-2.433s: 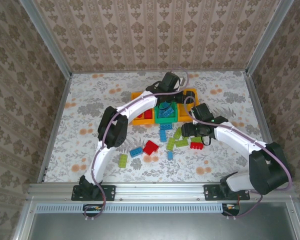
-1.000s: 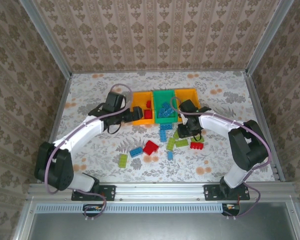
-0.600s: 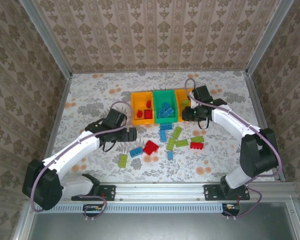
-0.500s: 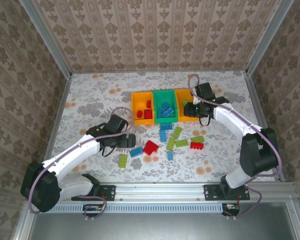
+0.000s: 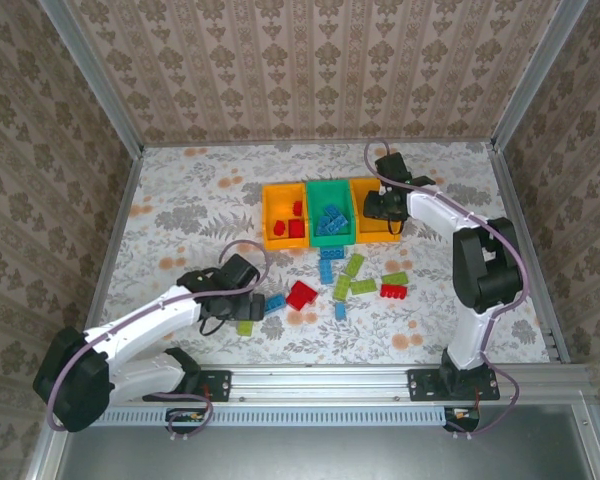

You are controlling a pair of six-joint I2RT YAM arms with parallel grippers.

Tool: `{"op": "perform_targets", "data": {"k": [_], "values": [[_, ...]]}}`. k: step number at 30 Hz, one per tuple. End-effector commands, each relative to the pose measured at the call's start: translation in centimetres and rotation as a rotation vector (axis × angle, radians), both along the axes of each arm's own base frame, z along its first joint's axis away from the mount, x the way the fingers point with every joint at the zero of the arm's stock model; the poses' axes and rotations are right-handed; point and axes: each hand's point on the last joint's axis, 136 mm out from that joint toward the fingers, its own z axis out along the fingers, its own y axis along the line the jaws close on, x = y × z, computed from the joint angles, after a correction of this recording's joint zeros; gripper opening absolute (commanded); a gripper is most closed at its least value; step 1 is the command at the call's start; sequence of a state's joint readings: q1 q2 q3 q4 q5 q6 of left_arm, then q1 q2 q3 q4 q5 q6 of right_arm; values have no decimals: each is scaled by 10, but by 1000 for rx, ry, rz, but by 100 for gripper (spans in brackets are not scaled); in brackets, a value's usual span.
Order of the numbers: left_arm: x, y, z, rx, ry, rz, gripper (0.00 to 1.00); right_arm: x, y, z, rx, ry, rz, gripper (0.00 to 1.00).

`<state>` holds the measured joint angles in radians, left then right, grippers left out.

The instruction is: Sort the legos into containers by color

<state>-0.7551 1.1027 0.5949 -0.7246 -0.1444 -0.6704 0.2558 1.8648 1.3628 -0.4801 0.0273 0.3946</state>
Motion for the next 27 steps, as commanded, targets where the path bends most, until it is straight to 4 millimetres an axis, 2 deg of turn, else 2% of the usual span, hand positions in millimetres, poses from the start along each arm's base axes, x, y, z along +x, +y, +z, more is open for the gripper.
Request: {"op": "perform_targets", "data": {"k": [1, 9, 18, 20, 23, 27], "values": [[-9, -4, -6, -49, 26, 24, 100, 3, -8, 1, -28, 8, -35, 48], [-18, -18, -19, -93, 72, -1, 98, 1, -5, 9, 4, -8, -40, 70], [-21, -25, -38, -79, 127, -19, 95, -9, -1, 42, 73, -91, -47, 77], [-20, -26, -41, -75, 135, -16, 90, -13, -2, 51, 85, -112, -45, 77], [-20, -27, -45, -80, 138, -10, 78, -20, -4, 63, 87, -139, -43, 78], [-19, -27, -47, -84, 137, 5, 53, -29, -10, 74, 78, -169, -47, 80]]}}
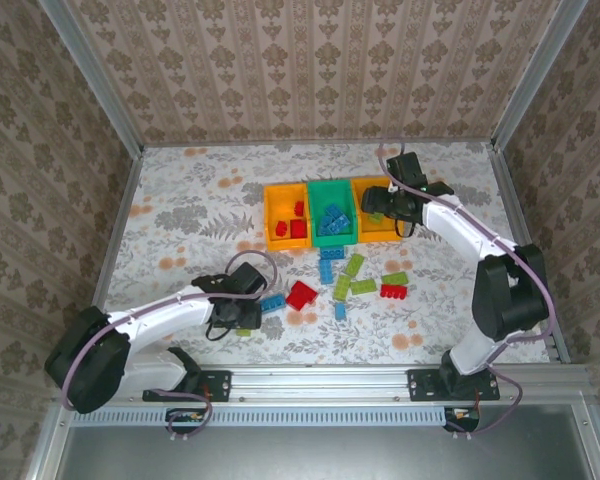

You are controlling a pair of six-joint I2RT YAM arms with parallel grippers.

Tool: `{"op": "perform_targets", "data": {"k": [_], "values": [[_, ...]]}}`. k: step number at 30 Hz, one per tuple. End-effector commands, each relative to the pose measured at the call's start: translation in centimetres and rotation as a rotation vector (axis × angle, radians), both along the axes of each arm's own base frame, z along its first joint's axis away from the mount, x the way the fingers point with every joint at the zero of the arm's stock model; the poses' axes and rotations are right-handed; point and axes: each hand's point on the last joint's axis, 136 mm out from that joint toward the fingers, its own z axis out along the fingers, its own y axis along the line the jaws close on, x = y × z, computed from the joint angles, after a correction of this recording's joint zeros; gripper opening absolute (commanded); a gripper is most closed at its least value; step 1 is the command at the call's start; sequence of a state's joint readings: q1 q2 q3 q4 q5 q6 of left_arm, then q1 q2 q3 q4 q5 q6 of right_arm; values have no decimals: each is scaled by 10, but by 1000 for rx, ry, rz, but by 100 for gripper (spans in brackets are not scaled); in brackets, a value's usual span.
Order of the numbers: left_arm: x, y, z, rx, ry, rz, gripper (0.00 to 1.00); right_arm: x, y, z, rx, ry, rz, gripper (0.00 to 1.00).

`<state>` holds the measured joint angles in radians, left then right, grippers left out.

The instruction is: Sort the legos into containers by color

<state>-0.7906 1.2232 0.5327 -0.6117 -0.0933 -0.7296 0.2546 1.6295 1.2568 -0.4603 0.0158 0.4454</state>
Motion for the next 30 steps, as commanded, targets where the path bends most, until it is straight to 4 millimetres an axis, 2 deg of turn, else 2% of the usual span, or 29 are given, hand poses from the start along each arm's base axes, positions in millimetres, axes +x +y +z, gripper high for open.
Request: {"op": "perform_targets", "data": {"k": [1, 5, 8, 11, 14, 19, 22, 27, 30], "values": [[-5, -18, -11, -89, 46, 2, 48, -8, -7, 11, 1, -30, -12, 80], [-2, -19, -7, -102, 28, 13, 36, -21, -17, 2, -29, 0, -23, 80], [5, -21, 4, -117, -2, 19, 33, -36, -25, -8, -42, 20, -43, 81], [20, -25, 28, -120, -65, 6, 32, -55, -34, -17, -51, 36, -68, 81], [43, -41, 62, -157, -149, -30, 32, -78, -38, -28, -36, 67, -87, 81], [94, -92, 123, -240, -272, -144, 32, -117, -45, -46, -7, 112, -123, 81], [125, -137, 150, -309, -310, -231, 32, -138, -49, -52, 12, 115, -145, 81], [168, -212, 159, -443, -320, -333, 31, -160, -54, -61, 41, 113, -183, 81], [187, -251, 160, -512, -327, -367, 30, -167, -48, -68, 73, 140, -175, 81]]}}
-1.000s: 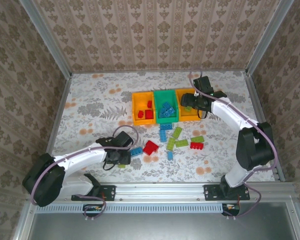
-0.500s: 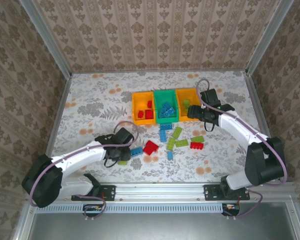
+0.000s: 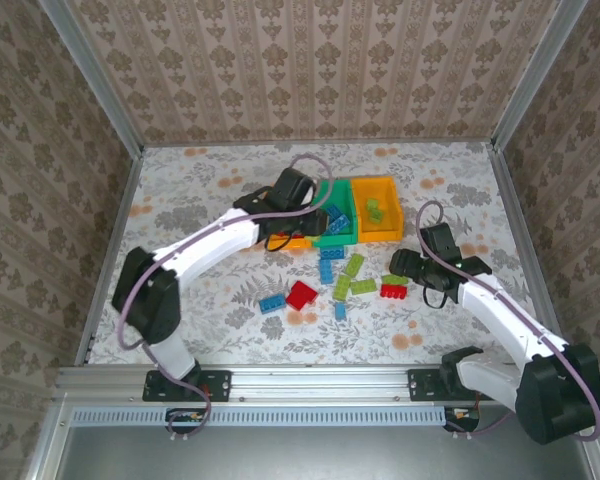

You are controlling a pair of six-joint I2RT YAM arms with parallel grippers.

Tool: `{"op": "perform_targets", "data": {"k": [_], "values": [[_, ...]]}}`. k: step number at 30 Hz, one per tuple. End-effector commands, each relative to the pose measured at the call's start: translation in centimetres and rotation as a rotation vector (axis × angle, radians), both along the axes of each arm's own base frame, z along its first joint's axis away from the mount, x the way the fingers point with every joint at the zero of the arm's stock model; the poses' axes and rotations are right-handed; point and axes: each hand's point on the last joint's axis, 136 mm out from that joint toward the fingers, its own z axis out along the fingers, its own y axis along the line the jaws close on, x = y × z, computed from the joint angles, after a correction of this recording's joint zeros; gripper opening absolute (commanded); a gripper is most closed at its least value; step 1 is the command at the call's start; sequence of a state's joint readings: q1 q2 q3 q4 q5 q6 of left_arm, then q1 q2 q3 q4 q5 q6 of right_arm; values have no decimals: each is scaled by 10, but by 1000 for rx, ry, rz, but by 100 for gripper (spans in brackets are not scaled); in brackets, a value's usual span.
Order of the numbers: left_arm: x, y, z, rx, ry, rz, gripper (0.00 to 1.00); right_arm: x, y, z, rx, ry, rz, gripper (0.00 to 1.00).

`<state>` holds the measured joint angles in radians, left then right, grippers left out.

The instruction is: Sort the legos into containers by color

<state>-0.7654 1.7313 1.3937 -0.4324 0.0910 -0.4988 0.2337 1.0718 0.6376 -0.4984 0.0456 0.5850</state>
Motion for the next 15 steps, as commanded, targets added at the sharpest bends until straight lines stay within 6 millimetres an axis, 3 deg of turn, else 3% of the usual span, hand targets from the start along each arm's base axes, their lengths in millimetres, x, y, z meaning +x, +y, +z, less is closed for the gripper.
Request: {"op": "perform_targets", "data": {"k": [1, 9, 15], "values": [[15, -53, 8, -90, -14, -126, 30, -12, 6, -10, 46, 41, -21, 81], [54, -126, 24, -278, -11, -174, 30, -23, 17, -24, 69, 56, -21, 81], [76, -144, 9, -295, 21, -142, 31, -24, 22, -16, 68, 43, -1, 81]]}}
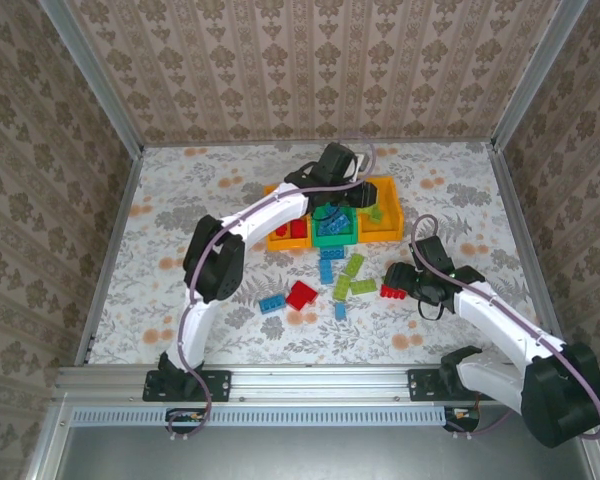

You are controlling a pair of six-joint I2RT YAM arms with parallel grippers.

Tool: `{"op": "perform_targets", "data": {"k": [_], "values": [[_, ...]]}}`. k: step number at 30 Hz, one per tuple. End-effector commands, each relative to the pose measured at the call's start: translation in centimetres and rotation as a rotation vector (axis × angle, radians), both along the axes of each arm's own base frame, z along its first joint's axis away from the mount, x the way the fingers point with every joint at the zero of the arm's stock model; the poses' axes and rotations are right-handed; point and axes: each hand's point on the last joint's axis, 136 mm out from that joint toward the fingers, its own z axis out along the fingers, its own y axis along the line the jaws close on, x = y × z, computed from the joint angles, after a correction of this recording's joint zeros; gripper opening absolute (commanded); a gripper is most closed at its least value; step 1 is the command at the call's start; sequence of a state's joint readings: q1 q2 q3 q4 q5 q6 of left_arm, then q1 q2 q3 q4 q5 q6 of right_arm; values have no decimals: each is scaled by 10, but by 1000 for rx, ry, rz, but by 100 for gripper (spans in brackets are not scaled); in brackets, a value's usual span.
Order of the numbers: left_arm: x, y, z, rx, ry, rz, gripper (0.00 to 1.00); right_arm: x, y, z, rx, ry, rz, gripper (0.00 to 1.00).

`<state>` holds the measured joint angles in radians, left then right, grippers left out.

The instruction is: Sort the legos into containers by color

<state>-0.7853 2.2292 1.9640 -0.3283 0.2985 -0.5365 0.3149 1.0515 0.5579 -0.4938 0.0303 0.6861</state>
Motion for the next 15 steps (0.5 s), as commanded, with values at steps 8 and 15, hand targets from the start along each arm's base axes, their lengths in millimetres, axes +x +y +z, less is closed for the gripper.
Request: {"op": "perform_targets", "data": {"k": [8, 15], "values": [[25, -17, -10, -64, 42, 41, 45, -5, 14, 1, 11, 13, 46, 81], [28, -15, -16, -74, 70, 59, 83, -3, 25, -6, -40, 53, 108, 82]]}}
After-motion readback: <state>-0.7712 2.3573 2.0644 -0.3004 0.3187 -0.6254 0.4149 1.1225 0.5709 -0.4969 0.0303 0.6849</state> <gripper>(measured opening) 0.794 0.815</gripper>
